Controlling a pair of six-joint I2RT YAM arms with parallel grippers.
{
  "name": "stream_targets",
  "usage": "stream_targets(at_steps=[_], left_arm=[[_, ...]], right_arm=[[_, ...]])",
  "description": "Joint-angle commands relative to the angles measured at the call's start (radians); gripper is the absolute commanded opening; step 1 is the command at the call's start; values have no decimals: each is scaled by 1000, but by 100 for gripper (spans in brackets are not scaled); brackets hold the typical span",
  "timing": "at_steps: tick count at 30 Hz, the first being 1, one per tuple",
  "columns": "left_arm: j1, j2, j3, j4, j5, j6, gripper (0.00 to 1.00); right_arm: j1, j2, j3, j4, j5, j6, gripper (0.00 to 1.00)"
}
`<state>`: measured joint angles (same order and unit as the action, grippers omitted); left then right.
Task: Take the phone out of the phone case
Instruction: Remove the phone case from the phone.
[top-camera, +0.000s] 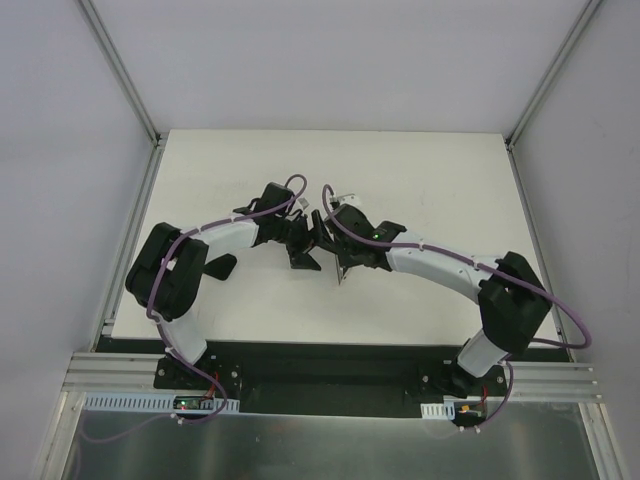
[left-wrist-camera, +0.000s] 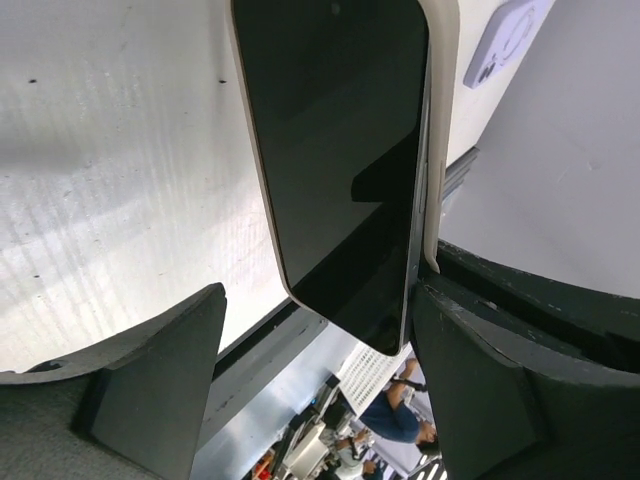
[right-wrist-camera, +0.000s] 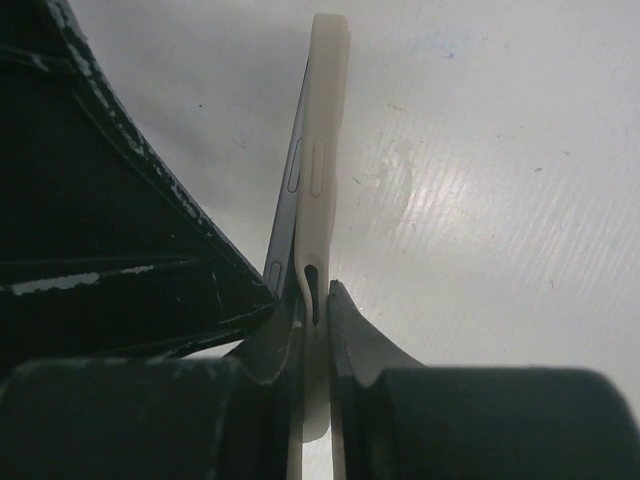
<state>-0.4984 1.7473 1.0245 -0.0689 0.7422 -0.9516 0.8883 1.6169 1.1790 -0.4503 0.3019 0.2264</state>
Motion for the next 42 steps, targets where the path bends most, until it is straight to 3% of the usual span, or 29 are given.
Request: stream_targets(at_steps=[1,10,13,16,22,42], left_arm=[[-11,-24,0,-69,-63,27,74],[58,-169,-102,-111,-93,50,86],[99,-201,-147,-114,-87,56,87],[127,-219,-178,-115,-84,60,87],[135,-213,-178,-115,-76,60,87],[133,-195,-162,-114,-67,71,84]], right_arm=[[38,-11,-21,168,121,-36,2],[78,101,-36,199,183,-1,1],[78,132,-36,196,178,22,2],[78,153,-35,193,181,37,12],[71,202,-10,186,169,37,20],[-2,348,30,180,68,53,20]])
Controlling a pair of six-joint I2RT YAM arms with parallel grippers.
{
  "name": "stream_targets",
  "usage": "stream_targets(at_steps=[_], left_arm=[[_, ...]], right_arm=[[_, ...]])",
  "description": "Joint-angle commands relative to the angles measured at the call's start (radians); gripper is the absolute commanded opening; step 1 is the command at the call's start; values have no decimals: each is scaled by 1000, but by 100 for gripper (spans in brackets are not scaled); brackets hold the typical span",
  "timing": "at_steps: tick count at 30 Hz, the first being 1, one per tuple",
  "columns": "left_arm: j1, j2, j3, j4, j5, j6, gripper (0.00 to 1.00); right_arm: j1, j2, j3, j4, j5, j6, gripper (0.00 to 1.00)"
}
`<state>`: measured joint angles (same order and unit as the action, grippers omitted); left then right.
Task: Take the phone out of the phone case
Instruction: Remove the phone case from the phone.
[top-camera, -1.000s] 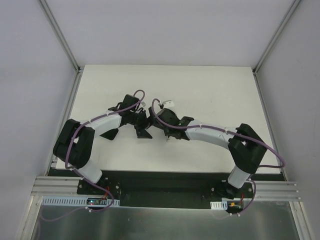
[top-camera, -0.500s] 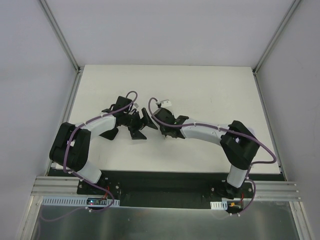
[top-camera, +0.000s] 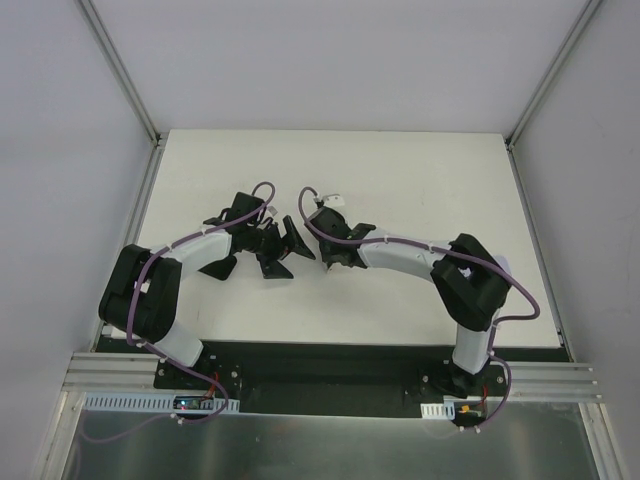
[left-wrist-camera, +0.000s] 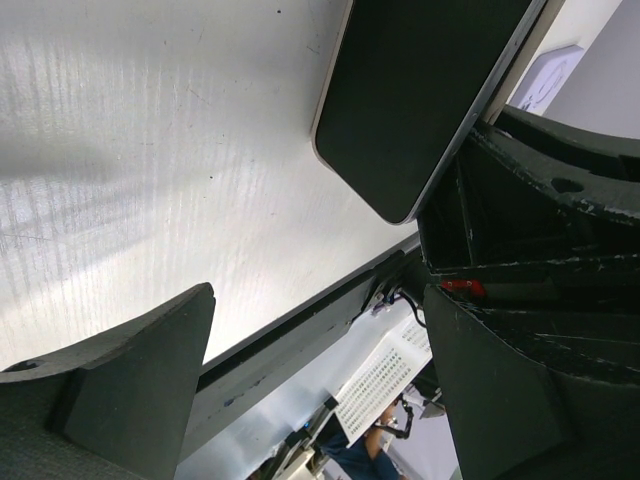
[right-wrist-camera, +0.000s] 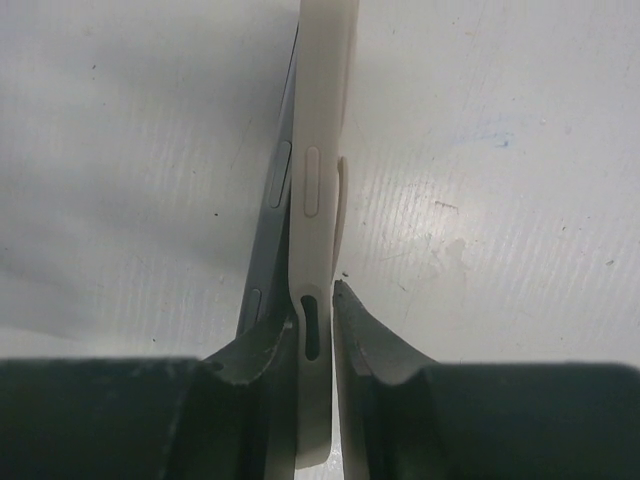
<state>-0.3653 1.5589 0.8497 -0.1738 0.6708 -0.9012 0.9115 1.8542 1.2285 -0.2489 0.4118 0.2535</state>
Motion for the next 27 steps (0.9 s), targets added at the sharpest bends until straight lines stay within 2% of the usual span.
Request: stream_targets(at_steps=[1,3,6,12,27], left_arm=[[0,-8,14,-9,4,21,84],[0,-3,17,-9,3,22,84],[-6,16,41,-9,-3,27,84],[-37,133,175,-21,-8,41,82],[-50,279,411,-208,-223,157,78]], right_arm=[[-25,115,-21,-21,-45,27,20],[-25,115,-24,-15,-53,29,19],[-26,112,-35,-4,-68,26,12],[-37,83,-107,74,-143,18,1],[-37,43,-121,102,-192,-51,1]])
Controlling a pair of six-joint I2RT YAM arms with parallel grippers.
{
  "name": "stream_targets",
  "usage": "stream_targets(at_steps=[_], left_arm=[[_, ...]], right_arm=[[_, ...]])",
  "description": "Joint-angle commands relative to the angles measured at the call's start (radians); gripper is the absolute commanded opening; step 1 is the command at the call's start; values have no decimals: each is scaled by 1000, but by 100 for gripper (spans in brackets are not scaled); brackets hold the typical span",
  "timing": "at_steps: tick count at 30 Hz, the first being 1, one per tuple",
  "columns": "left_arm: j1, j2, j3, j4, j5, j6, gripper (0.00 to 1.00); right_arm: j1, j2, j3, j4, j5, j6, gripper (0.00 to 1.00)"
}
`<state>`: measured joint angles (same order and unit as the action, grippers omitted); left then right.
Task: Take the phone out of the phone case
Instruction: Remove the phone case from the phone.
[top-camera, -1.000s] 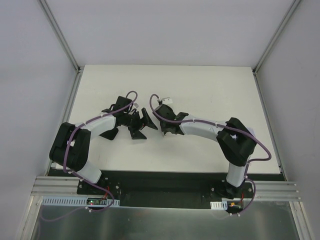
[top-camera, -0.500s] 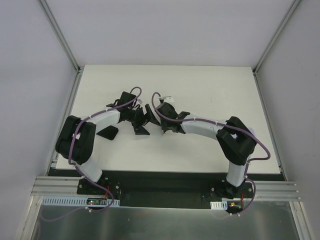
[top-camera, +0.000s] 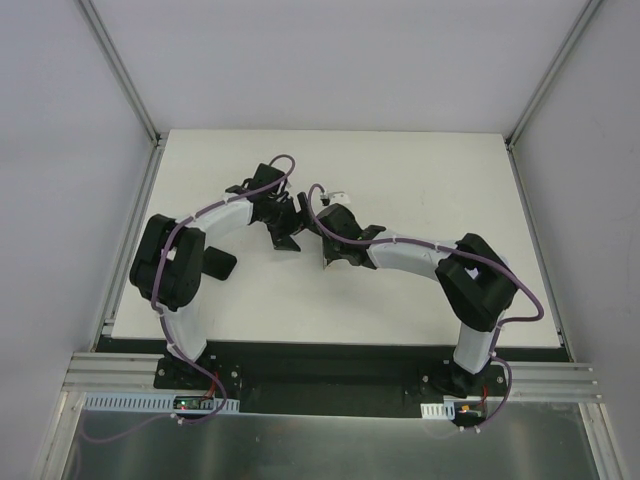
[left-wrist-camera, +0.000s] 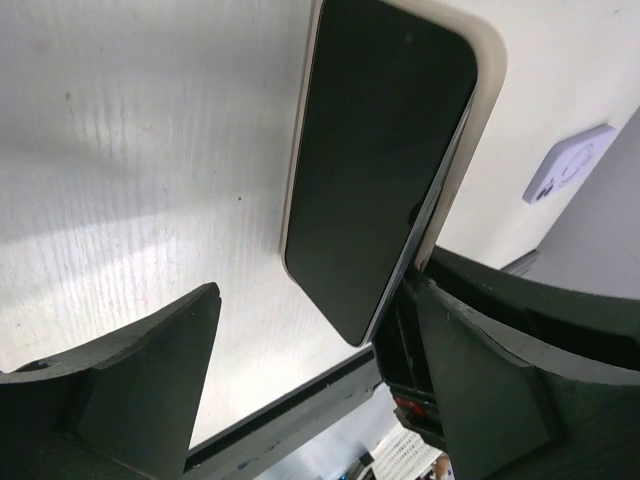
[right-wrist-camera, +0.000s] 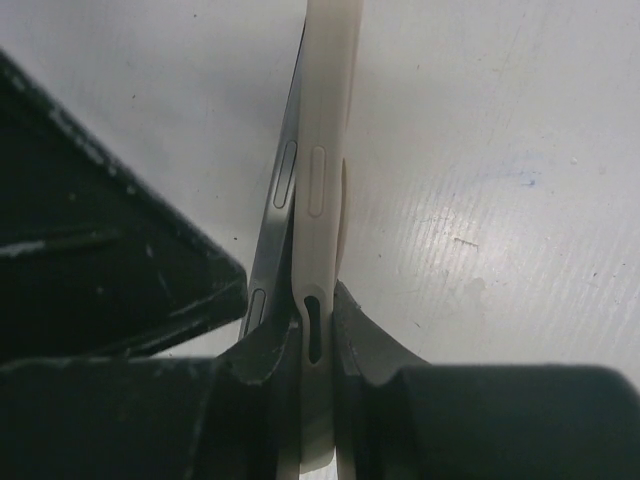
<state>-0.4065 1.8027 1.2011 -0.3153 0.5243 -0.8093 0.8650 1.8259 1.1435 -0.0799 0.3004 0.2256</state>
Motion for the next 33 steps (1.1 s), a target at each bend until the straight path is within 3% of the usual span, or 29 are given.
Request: stream_targets(at_steps=[1,15,23,33], left_arm=[[-12,40,64,-68,-70,71,78],[-78,86,66,-84,-107,131,77],[-137,118,95,-211,-370,205,72],[-241,167,146,-306,-544,203,71]], right_arm=[[12,73,-34,-67,-83,-26,1],[12,81,-1,-93,-98,-37,1],[14,50,9,-104,-112,-42,1],[20,21,36,-123,-126,-51,1]])
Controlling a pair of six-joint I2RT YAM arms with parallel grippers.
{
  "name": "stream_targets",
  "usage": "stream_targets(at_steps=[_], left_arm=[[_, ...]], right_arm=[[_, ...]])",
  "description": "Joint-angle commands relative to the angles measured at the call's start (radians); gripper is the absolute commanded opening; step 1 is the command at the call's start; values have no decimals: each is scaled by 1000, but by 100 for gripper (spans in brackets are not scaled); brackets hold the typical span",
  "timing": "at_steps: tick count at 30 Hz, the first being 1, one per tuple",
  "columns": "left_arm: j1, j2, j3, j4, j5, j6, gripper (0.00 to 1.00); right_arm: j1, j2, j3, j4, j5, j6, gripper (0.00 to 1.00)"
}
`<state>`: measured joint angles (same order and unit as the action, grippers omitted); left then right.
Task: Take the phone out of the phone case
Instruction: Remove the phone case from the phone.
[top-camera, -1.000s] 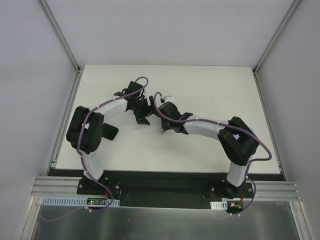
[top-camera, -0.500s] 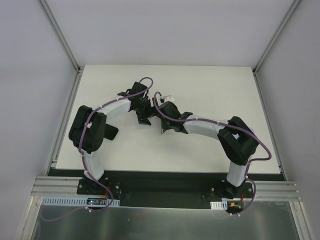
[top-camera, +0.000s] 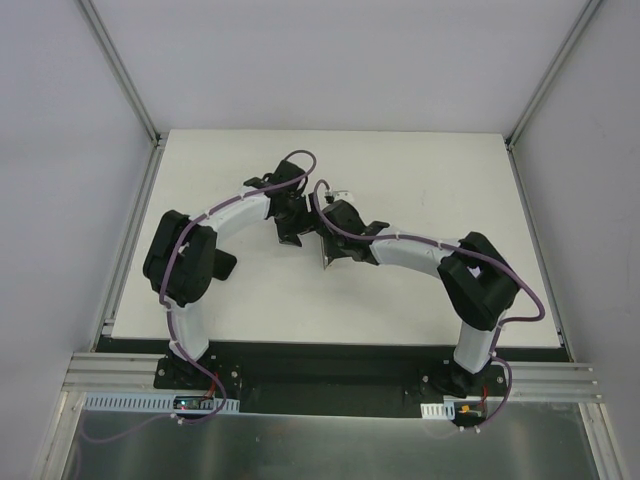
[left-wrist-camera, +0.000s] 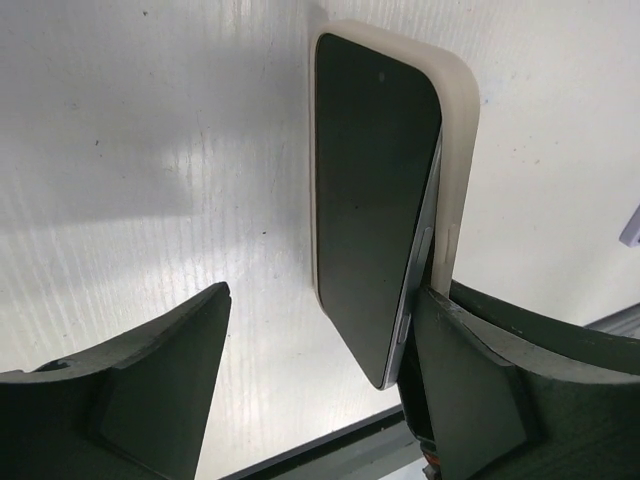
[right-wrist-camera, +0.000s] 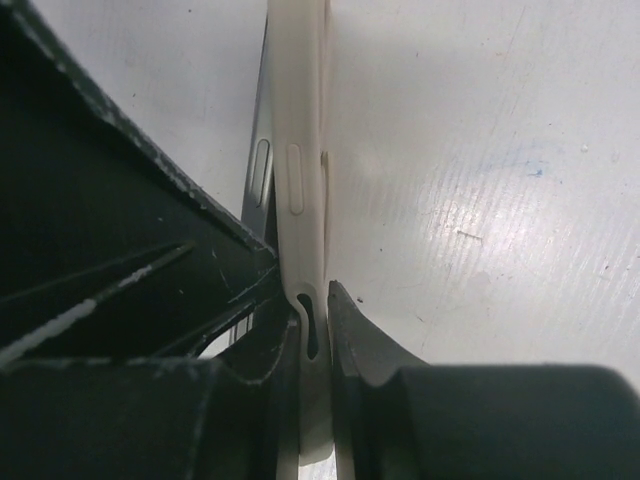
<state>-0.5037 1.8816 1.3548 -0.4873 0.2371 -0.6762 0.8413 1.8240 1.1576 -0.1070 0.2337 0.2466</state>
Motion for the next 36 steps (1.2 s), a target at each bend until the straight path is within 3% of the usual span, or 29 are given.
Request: stream_targets(at_steps=[1,8,22,27,36], left_arm=[[-148,86,-5,-134,-259,70,71],[-196,117,58,-175,-300,90,71],[-170,-1,-88,-56,-96,24,73],[-164,-16,-149,-34,-113,27,73],[-165,-12,-255,-34,-173,10,62]], right_arm=[[44,20,24,-94,-60,-70,1],[53,18,30,-97,-66,-75,1],[62,15,-1,-42,-122,-101,1],[67,26,5,-19,-154,-96,1],[59,4,5,-7,-171,-73,1]])
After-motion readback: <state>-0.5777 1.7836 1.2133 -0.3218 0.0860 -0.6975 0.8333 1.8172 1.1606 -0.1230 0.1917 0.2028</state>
